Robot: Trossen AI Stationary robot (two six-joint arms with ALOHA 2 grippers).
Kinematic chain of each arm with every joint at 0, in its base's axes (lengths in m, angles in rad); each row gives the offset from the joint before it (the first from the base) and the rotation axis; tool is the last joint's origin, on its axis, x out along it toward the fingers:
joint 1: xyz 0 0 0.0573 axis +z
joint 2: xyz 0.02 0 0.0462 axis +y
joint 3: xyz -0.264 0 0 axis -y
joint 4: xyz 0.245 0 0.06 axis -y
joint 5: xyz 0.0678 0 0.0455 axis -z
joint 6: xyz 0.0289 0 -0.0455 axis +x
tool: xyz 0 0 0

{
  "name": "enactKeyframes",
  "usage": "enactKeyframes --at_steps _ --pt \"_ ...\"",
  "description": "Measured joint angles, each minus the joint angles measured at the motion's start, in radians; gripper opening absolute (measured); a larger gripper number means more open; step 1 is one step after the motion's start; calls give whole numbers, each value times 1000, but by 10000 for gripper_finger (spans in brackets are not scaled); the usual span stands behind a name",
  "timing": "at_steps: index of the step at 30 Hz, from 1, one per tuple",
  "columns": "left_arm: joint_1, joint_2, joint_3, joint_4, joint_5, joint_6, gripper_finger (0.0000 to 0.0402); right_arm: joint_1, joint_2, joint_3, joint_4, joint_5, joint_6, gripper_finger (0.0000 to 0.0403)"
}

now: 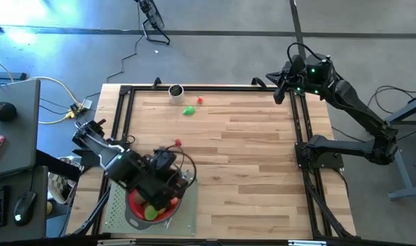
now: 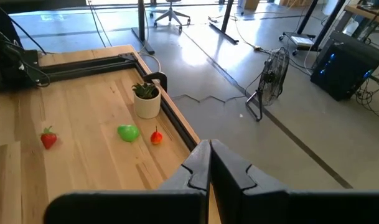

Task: Pick & Place Fruit
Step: Put the strawberry into the red strainer bowl on the shelf

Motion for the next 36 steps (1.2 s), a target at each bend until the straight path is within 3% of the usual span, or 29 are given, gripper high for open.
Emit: enactKeyframes --at_steps 6,18,36 --pt "123 -8 1 0 16 25 125 0 0 0 -1 0 0 5" --pt "419 -11 1 0 222 373 125 0 0 0 -10 0 0 3" --pt "722 -11 1 3 205 820 125 0 0 0 -55 1 0 4"
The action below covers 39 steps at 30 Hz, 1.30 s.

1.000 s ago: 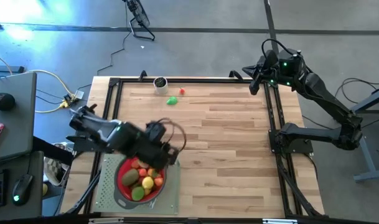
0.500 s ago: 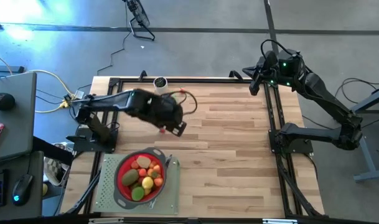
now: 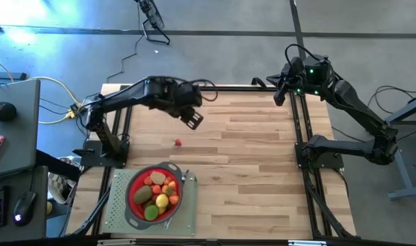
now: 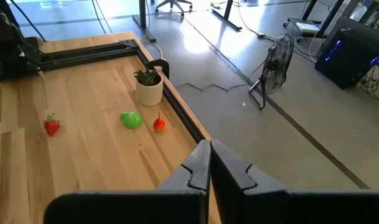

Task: Pick & Place Fruit
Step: Put the strawberry into the red strainer bowl on the shelf

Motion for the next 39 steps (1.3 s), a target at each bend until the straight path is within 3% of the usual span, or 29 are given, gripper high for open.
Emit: enactKeyframes --at_steps 6,13,39 --pt "98 0 0 56 -21 232 125 0 0 0 -1 1 10 4" --pt "182 0 0 121 -22 361 125 0 0 0 0 2 63 3" --pt "223 0 0 131 3 368 125 0 0 0 -6 2 4 4"
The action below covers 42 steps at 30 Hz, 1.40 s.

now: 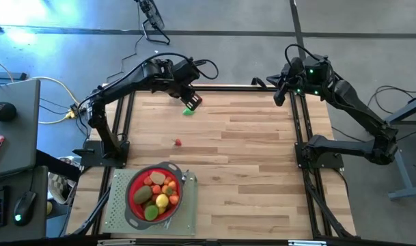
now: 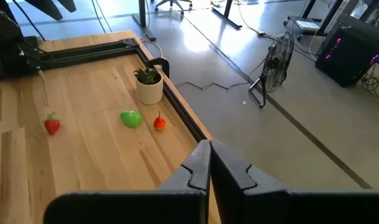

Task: Pick & Place Fruit
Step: Put the strawberry into the red strainer bowl on the shelf

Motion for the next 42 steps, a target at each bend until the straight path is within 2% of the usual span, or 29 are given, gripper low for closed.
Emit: enactKeyframes --at_steps 13,29,32,42 --pt "0 13 0 -15 0 53 125 0 0 0 0 0 -8 3" --pt "1 118 0 -96 43 56 128 0 0 0 0 0 -10 5" --pt "2 132 0 -118 66 53 150 0 0 0 0 0 -9 3" --pt "2 147 -1 -134 89 55 272 0 0 0 0 0 -9 3"
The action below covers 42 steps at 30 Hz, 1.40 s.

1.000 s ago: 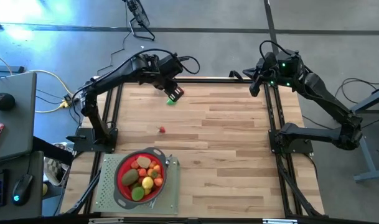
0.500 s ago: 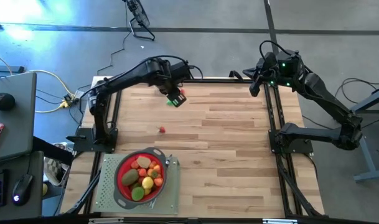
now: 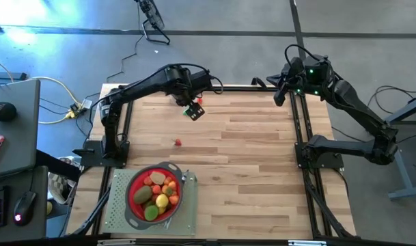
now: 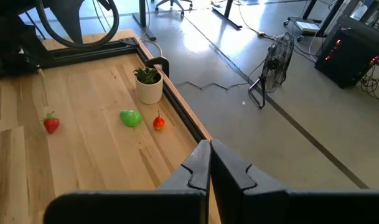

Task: Pick & Place Fruit
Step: Put the strawberry into the red strainer bowl on the shelf

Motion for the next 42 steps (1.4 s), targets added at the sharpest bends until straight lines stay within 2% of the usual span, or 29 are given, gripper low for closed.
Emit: enactKeyframes --at_steps 5,10,19,23,29,33,42 --pt "0 0 0 0 0 20 305 0 0 0 0 0 0 3" --pt "-2 0 0 5 0 1 310 0 0 0 0 0 -12 3" --pt "-10 0 -2 1 93 -319 310 0 0 0 0 0 -17 3" --pt "-20 -3 -73 0 127 -370 310 0 0 0 0 0 -20 3" --pt "-26 -2 -239 0 232 -415 310 0 0 0 0 0 -21 3" --pt "-37 -2 -344 -1 263 -438 310 0 1 0 0 0 -23 3" --pt "-35 -1 -400 19 303 -404 310 0 56 0 3 0 -24 3"
